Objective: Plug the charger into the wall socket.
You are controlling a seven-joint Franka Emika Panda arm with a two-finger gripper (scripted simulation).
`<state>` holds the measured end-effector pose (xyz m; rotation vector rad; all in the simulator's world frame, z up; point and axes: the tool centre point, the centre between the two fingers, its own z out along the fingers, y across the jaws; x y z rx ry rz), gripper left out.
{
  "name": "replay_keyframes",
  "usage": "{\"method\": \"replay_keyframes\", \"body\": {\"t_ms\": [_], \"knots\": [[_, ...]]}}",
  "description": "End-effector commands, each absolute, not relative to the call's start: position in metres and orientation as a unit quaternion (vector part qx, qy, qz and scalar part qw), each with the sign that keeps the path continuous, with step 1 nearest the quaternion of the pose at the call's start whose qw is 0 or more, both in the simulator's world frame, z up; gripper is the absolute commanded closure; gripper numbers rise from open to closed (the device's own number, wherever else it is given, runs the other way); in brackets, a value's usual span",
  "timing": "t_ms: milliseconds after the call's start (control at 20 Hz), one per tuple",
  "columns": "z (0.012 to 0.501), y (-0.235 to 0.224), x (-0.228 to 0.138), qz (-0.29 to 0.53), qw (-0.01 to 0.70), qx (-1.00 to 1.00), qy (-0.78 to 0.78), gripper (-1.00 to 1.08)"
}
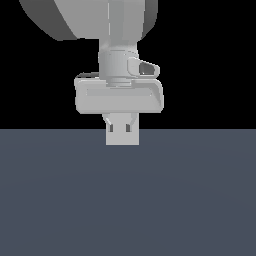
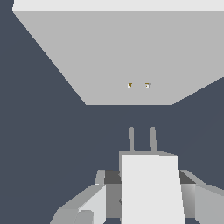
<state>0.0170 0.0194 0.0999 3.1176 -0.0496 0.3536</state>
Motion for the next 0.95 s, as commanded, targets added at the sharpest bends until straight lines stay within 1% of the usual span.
{"method": "replay_keyframes", "body": {"t_ms": [0,550,900], "knots": [[0.1,0.019,0.021,0.113,0.002,0.994,-0.016,1.08],[0.1,0.018,0.057,0.113,0.002,0.994,-0.016,1.08],[0.1,0.018,0.064,0.113,0.002,0.994,-0.016,1.08]]}}
